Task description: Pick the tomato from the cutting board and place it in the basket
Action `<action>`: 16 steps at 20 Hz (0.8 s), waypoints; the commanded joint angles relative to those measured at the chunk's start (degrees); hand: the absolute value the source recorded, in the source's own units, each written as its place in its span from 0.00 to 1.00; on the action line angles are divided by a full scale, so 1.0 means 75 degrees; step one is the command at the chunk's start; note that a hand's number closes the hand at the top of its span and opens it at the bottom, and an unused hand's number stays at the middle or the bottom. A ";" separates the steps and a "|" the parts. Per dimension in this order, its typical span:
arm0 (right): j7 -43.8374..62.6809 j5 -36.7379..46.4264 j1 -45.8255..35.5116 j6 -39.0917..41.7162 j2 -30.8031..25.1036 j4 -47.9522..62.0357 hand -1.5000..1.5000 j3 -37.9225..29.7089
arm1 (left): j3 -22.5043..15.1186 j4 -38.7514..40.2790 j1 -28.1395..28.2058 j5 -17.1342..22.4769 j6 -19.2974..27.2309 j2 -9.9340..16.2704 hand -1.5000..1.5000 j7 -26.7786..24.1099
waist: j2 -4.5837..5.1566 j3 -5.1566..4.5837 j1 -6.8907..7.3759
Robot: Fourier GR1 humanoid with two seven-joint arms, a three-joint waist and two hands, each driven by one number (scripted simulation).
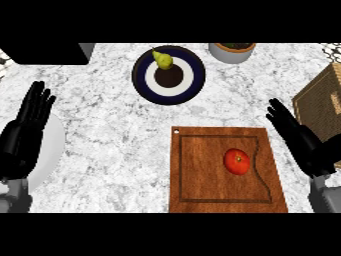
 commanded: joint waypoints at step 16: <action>0.0310 0.6039 -0.0133 -0.5806 0.2665 -0.0728 0.00 0.2266 | -0.0978 0.0504 -0.0610 -0.0639 -0.1293 0.0306 0.50 0.0014 | 0.0176 0.0063 0.0028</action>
